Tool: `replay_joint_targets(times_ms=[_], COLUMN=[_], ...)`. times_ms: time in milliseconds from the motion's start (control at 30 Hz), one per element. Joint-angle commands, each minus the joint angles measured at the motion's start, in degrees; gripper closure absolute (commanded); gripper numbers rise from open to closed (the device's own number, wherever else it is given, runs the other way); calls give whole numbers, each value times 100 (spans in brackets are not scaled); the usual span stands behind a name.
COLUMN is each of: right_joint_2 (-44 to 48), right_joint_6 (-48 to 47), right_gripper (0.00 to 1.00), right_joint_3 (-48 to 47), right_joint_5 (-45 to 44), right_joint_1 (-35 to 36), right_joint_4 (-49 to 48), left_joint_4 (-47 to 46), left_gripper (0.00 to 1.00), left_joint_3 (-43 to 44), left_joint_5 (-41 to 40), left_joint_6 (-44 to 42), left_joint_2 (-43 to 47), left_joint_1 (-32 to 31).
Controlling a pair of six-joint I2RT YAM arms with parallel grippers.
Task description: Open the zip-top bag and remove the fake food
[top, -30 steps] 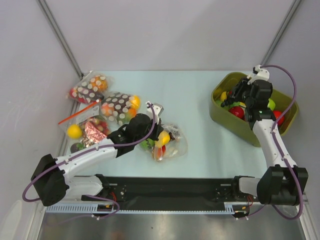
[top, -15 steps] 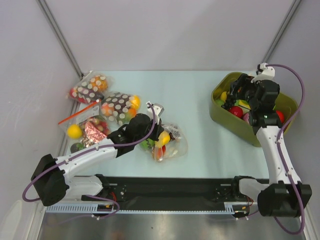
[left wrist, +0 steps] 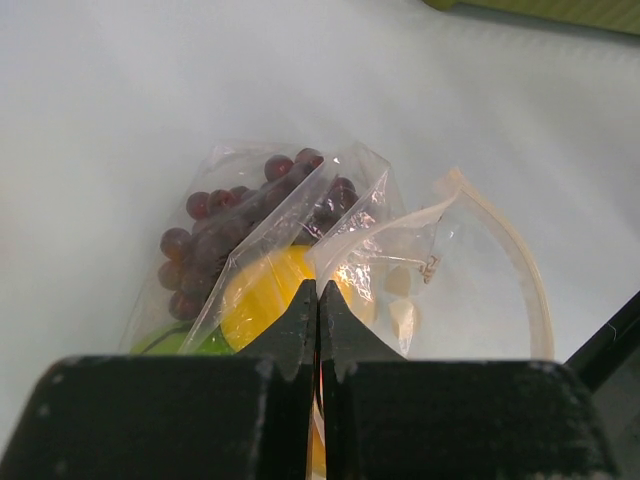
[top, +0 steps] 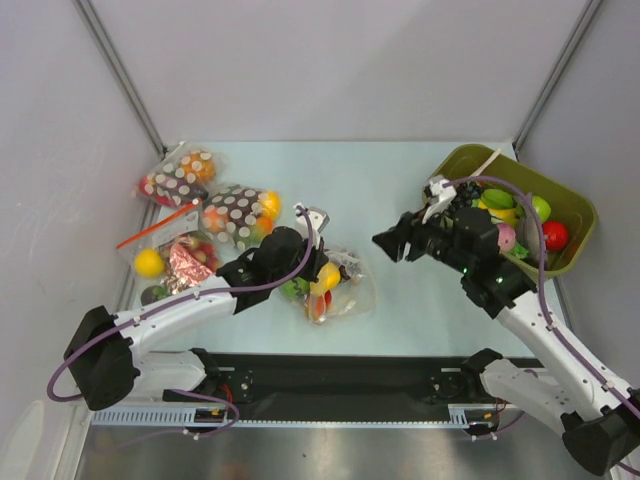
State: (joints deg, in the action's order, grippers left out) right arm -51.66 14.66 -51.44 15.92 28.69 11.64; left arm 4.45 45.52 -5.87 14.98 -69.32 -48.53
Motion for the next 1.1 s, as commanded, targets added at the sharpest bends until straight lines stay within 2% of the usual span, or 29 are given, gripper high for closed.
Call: replay_joint_targets(times_ms=[0, 167, 367, 567, 700, 1067], right_joint_2=[243, 227, 34, -652, -1144, -2234], right_joint_6=[529, 968, 1241, 1242, 1128, 697], right_gripper=[43, 45, 45, 45, 44, 37], right_joint_3=[371, 951, 1250, 1329, 1312, 1531], right_joint_5=[429, 122, -81, -230, -720, -1583], right_joint_1=[523, 1558, 2184, 2352, 2422, 2493], right_joint_4=[-126, -223, -627, -996, -1102, -2613], left_joint_4=[-58, -58, -84, -155, -199, -243], left_gripper=[100, 100, 100, 100, 100, 99], left_joint_3=[256, 230, 203, 177, 142, 142], left_joint_5=[-90, -37, 33, 182, 305, 824], left_joint_6=[-22, -13, 5, 22, -4, -13], left_joint_2=[41, 94, 77, 94, 164, 331], left_joint_1=[107, 169, 169, 169, 169, 169])
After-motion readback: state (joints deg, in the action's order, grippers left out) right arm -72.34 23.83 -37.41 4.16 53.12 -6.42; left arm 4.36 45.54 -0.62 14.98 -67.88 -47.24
